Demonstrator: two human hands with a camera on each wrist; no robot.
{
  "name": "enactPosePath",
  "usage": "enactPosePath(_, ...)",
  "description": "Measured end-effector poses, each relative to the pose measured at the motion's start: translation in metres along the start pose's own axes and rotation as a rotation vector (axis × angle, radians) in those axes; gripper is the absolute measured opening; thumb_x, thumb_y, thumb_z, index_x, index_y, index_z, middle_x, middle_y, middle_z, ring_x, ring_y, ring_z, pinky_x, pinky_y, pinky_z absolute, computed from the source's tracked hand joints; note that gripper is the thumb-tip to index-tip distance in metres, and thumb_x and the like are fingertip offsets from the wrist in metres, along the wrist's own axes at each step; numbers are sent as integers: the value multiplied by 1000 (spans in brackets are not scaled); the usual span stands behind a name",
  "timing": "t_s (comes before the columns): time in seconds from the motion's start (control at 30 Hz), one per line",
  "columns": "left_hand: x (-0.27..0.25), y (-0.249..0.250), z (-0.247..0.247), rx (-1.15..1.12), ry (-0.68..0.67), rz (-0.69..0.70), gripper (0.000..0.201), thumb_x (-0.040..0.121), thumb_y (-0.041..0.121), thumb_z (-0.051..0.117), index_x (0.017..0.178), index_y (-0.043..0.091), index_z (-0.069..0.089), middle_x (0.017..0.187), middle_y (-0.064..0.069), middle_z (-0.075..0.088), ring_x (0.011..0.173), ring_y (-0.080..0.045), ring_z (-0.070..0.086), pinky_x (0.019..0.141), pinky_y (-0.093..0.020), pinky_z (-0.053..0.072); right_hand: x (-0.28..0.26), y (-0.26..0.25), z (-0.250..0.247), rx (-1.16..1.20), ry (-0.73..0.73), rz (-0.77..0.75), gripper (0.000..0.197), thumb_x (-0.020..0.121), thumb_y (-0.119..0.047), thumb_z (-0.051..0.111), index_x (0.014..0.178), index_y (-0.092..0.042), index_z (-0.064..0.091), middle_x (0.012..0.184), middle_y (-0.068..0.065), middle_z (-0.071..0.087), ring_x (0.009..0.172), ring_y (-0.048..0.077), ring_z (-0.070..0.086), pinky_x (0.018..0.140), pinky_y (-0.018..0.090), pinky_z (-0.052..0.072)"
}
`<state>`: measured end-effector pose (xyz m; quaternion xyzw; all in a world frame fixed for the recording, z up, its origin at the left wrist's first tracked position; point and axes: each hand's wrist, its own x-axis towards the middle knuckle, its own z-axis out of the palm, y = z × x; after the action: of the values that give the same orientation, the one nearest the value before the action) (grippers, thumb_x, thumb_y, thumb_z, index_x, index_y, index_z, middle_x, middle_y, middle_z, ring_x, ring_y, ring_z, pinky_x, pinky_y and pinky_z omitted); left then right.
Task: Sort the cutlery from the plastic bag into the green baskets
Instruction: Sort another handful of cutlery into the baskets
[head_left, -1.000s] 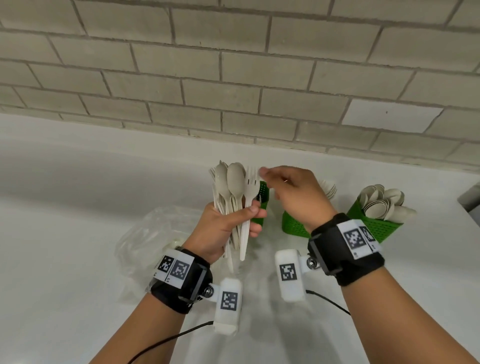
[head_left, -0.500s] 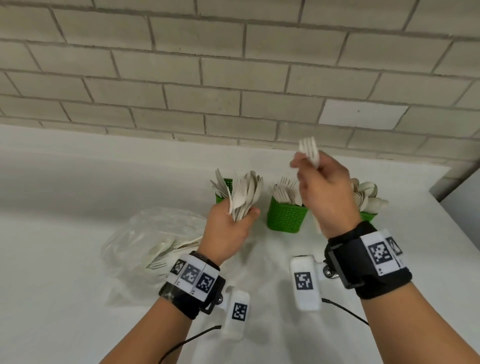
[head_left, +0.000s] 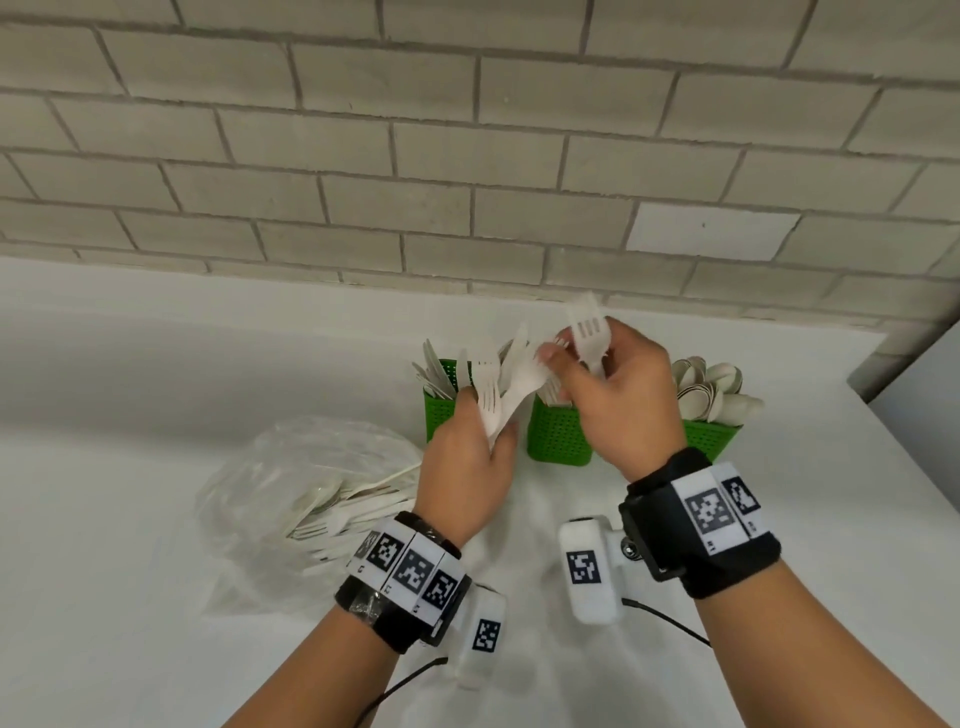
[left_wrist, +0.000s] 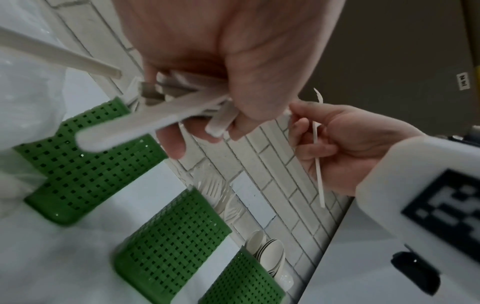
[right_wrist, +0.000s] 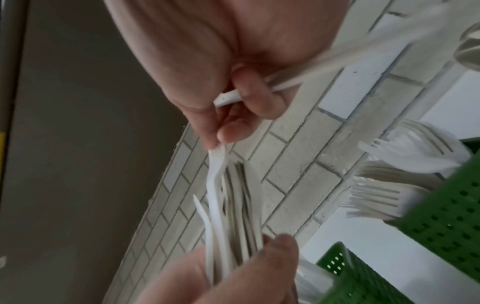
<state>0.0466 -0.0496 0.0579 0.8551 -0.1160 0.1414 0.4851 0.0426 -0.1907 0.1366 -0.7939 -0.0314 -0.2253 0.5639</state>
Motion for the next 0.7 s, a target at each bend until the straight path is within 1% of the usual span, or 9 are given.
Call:
enactPosePath(0.07, 1, 0, -1, -2, 2, -12, 37, 96, 18, 57, 129, 5, 46, 109, -9, 66, 94, -29, 63, 67, -24, 39, 1, -2, -3, 69, -14, 9, 11, 87, -13, 71, 78, -18, 65, 65, -9, 65, 57, 8, 59, 58, 22, 48)
enactPosePath(0.17, 3, 0, 0, -55, -3, -7, 36, 96, 18, 56, 130, 7, 46, 110, -7, 66, 93, -25, 63, 72, -28, 45, -1, -1, -3, -14, -180, 16, 17, 88, -18, 71, 73, -25, 65, 61, -14, 66, 59, 5, 60, 60, 20, 48)
enactPosePath(0.27, 5, -7, -2, -114, -72, -42, 33, 96, 22, 55, 126, 13, 46, 99, -6, 65, 77, -25, 63, 71, -39, 53, 3, -4, -7, 51, -100, 45, 13, 91, -20, 67, 79, -17, 68, 68, 4, 71, 60, 18, 66, 62, 36, 55)
enactPosePath(0.33, 7, -15, -5, -139, -112, -94, 30, 97, 25, 55, 125, 15, 47, 91, -6, 62, 68, -23, 60, 68, -45, 55, 9, -8, -16, 235, 15, 93, 11, 92, -16, 65, 81, -14, 67, 75, 9, 72, 58, 21, 67, 49, 28, 50)
enactPosePath(0.4, 10, -19, -11, -240, -110, -191, 29, 98, 22, 55, 125, 15, 49, 89, -5, 59, 65, -18, 56, 62, -41, 55, 15, -11, -29, 349, 84, 135, 12, 92, -14, 64, 81, -10, 65, 77, 11, 69, 53, 19, 62, 41, 17, 39)
enactPosePath(0.5, 14, -14, -21, -551, -56, -337, 13, 97, 16, 59, 109, 11, 57, 76, -7, 51, 51, -12, 45, 47, -30, 45, 17, -4, -42, 260, -24, 156, 12, 92, -12, 64, 81, -7, 66, 76, 12, 69, 49, 17, 53, 41, 14, 35)
enactPosePath(0.6, 18, -1, -26, -745, -81, -317, 11, 92, 17, 66, 92, 8, 58, 59, -7, 47, 42, -14, 36, 40, -25, 35, 9, 10, -36, 134, -164, 197, 17, 91, -13, 65, 75, -7, 68, 74, 27, 66, 47, 18, 48, 42, 13, 34)
enactPosePath(0.67, 18, 9, -25, -780, -168, -272, 17, 88, 17, 68, 94, 3, 63, 57, -4, 52, 38, -13, 37, 38, -21, 33, 3, 16, -28, 119, -203, 202, 19, 91, -15, 66, 73, -7, 68, 73, 32, 63, 47, 18, 47, 45, 15, 35)
enactPosePath(0.7, 17, 13, -23, -788, -215, -261, 18, 87, 17, 69, 96, 3, 65, 55, 0, 55, 37, -12, 37, 37, -20, 32, 1, 18, -24, 124, -214, 203, 21, 91, -16, 67, 72, -7, 68, 68, 29, 62, 46, 17, 46, 45, 18, 35)
